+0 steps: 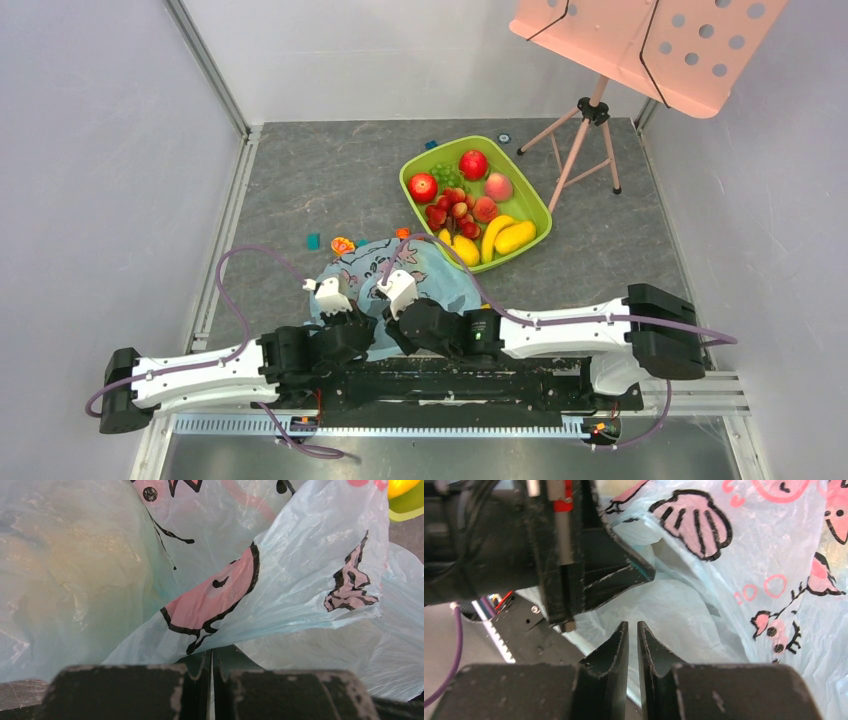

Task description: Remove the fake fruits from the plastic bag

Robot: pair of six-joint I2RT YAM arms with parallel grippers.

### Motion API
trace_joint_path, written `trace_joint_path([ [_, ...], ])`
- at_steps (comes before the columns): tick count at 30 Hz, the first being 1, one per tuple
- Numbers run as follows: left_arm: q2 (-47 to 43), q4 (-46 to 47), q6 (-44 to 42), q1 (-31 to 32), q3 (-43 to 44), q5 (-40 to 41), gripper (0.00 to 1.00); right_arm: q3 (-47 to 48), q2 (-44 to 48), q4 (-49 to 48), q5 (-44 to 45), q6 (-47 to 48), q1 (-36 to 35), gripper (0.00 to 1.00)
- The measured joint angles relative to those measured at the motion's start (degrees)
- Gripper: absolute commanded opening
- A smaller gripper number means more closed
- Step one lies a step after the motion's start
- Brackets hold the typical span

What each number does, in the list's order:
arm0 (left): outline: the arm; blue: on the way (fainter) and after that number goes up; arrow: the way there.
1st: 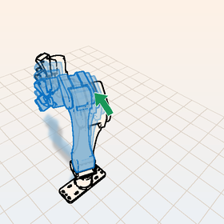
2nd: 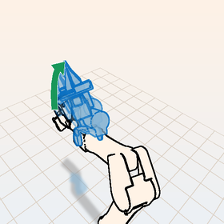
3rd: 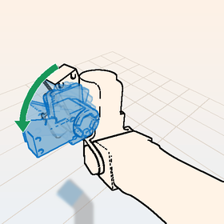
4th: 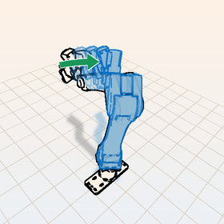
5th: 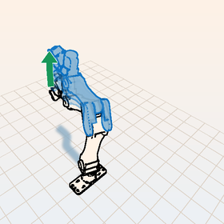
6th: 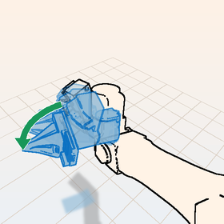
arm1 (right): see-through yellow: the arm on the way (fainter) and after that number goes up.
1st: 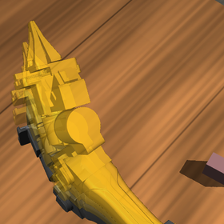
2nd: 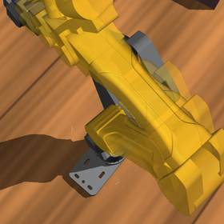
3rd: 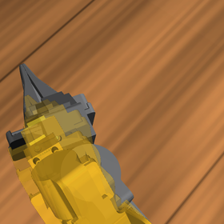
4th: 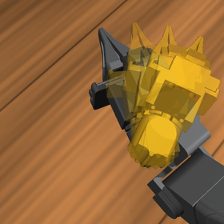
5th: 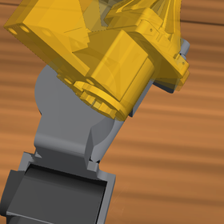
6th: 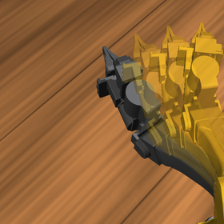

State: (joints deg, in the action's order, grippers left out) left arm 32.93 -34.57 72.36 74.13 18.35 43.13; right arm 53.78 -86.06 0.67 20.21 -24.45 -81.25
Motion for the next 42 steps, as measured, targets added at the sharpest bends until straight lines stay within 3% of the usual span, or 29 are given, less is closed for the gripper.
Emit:
trace_joint_path([
  [8, -0.07, 0.0, 0.0, 0.0, 0.0, 0.02, 0.02, -0.24, -6.43, -4.7, 2.1, 0.04, 4.13, 0.13],
  [12, -0.07, 0.0, 0.0, 0.0, 0.0, 0.0, 0.02, -0.24, -10.67, -6.73, 4.42, 1.16, 6.16, 0.18],
  [18, -0.07, 0.0, 0.0, 0.0, 0.0, 0.02, 0.02, -0.22, -12.52, -8.11, 7.65, 3.21, 9.66, 0.29],
  [25, 0.09, 0.0, 0.0, 0.0, 0.0, 0.0, 0.02, -0.02, -12.66, -10.29, 8.37, 5.22, 14.49, 0.57],
  [32, 1.01, 0.15, 0.0, 0.0, 0.0, -0.02, 0.02, 1.7, -14.45, -12.39, 7.87, 6.73, 16.81, 0.72],
  [42, 2.64, 1.7, -0.02, 0.0, 0.0, -0.24, 0.02, 6.45, -19.71, -13.86, 7.21, 7.54, 19.8, 0.76],
])
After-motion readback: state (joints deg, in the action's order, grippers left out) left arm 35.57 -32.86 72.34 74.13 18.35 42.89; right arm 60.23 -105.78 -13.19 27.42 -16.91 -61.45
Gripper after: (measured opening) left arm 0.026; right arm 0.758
